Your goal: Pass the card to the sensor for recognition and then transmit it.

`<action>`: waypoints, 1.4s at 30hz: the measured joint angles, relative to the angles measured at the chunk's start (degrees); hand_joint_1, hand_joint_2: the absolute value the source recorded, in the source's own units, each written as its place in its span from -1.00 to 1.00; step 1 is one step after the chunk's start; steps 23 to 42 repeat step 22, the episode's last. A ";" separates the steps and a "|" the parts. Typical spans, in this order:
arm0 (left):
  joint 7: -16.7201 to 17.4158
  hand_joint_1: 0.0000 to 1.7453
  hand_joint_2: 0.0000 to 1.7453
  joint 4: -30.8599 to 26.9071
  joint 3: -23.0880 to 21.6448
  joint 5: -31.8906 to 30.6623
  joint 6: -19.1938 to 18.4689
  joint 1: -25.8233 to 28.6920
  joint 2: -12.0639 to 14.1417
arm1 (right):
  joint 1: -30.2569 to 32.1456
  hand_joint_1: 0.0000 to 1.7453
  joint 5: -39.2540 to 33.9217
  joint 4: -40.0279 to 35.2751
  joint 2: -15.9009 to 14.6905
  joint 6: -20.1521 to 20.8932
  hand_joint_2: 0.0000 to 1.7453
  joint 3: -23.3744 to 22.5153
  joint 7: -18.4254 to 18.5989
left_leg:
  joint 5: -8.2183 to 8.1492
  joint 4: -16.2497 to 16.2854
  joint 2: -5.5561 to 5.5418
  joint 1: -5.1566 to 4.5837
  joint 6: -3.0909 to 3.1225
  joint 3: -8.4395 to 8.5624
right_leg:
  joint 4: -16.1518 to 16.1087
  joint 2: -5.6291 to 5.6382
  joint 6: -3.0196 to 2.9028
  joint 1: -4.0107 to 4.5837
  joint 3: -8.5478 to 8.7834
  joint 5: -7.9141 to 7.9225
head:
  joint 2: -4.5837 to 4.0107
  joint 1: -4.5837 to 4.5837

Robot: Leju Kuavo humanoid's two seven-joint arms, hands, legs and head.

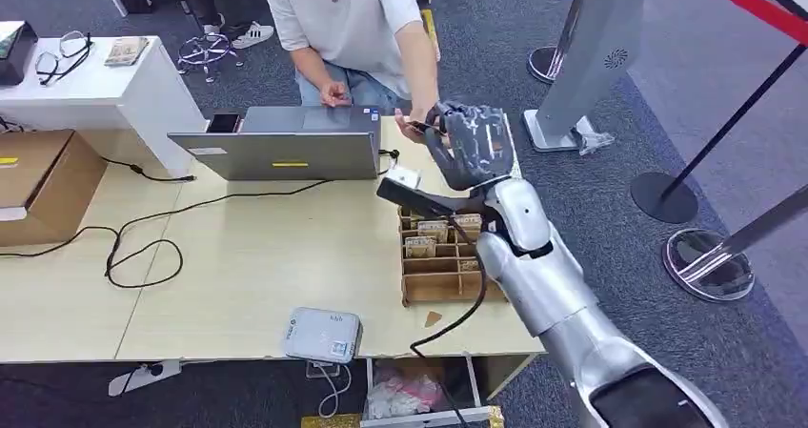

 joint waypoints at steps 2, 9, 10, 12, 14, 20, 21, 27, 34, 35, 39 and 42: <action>0.00 -1.00 -1.00 0.00 0.00 0.15 0.02 -0.01 0.00 | -0.67 -1.00 -0.11 2.06 0.70 -0.15 1.00 0.30 0.00 | 0.00 0.00 0.00 0.00 0.00 0.00 | 0.00 0.00 0.00 0.00 0.00 0.00 | 0.00 0.02; 0.07 -1.00 -1.00 0.00 0.00 0.46 0.11 0.01 0.00 | -2.25 -1.00 -1.05 6.97 2.10 -0.79 -1.00 0.46 0.09 | 0.01 0.00 0.00 0.00 0.01 -0.01 | 0.00 0.00 0.00 0.00 -0.01 0.00 | 0.00 0.00; 0.07 -1.00 -1.00 0.00 0.00 0.55 0.18 0.01 0.00 | -2.35 -1.00 -1.92 7.38 2.25 -1.18 -1.00 0.46 -0.39 | 0.01 0.00 0.00 0.00 0.01 -0.01 | 0.00 0.00 0.00 0.00 -0.01 0.00 | 0.00 0.02; 0.11 -1.00 -1.00 0.02 0.00 0.72 0.26 0.03 0.00 | -2.51 -1.00 -3.89 7.86 2.53 -1.79 -1.00 0.46 -1.51 | 0.01 0.00 0.00 0.00 0.01 -0.01 | 0.00 0.00 0.00 0.00 -0.01 0.00 | 0.00 0.00; 0.17 -1.00 -1.00 0.02 0.00 0.94 0.57 0.02 -0.02 | -2.54 -1.00 -7.24 7.99 2.75 -1.51 -1.00 0.41 -3.68 | 0.01 0.00 0.00 0.00 0.01 -0.01 | 0.00 0.00 0.00 0.00 -0.01 0.00 | 0.00 0.02; 0.39 -1.00 -1.00 0.02 0.26 1.77 1.29 0.12 -0.15 | 2.97 -1.00 -30.34 -1.17 3.01 9.02 -1.00 -0.48 -13.66 | 0.00 0.00 -0.01 0.00 0.00 -0.01 | -0.01 -0.01 0.00 0.01 -0.03 -0.01 | 0.00 0.02; 0.50 -1.00 -1.00 0.02 0.28 1.81 1.33 0.15 -0.20 | 4.61 -1.00 -33.25 -3.64 3.01 10.33 -1.00 -0.48 -14.33 | -0.01 0.00 -0.01 0.00 0.00 -0.01 | -0.01 0.00 0.00 0.01 -0.04 -0.01 | 0.00 0.00; 0.57 -1.00 -1.00 0.02 0.31 1.81 1.38 0.15 -0.22 | 6.22 -1.00 -35.27 -5.42 2.99 11.39 -1.00 -0.48 -14.69 | -0.01 0.00 -0.01 0.00 0.00 -0.02 | -0.02 -0.01 0.00 0.01 -0.04 -0.02 | 0.00 0.02; 0.57 -1.00 -1.00 0.02 0.31 1.81 1.38 0.15 -0.22 | 6.22 -1.00 -35.27 -5.42 2.99 11.39 -1.00 -0.48 -14.69 | -0.01 0.00 -0.01 0.00 0.00 -0.02 | -0.02 -0.01 0.00 0.01 -0.04 -0.02 | 0.00 0.02; 0.57 -1.00 -1.00 0.02 0.31 1.81 1.38 0.15 -0.22 | 6.22 -1.00 -35.27 -5.42 2.99 11.39 -1.00 -0.48 -14.69 | -0.01 0.00 -0.01 0.00 0.00 -0.02 | -0.02 -0.01 0.00 0.01 -0.04 -0.02 | 0.00 0.02; 0.57 -1.00 -1.00 0.02 0.31 1.81 1.38 0.15 -0.22 | 6.22 -1.00 -35.27 -5.42 2.99 11.39 -1.00 -0.48 -14.69 | -0.01 0.00 -0.01 0.00 0.00 -0.02 | -0.02 -0.01 0.00 0.01 -0.04 -0.02 | 0.00 0.02; 0.57 -1.00 -1.00 0.02 0.31 1.81 1.38 0.15 -0.22 | 6.22 -1.00 -35.27 -5.42 2.99 11.39 -1.00 -0.48 -14.69 | -0.01 0.00 -0.01 0.00 0.00 -0.02 | -0.02 -0.01 0.00 0.01 -0.04 -0.02 | 0.00 0.02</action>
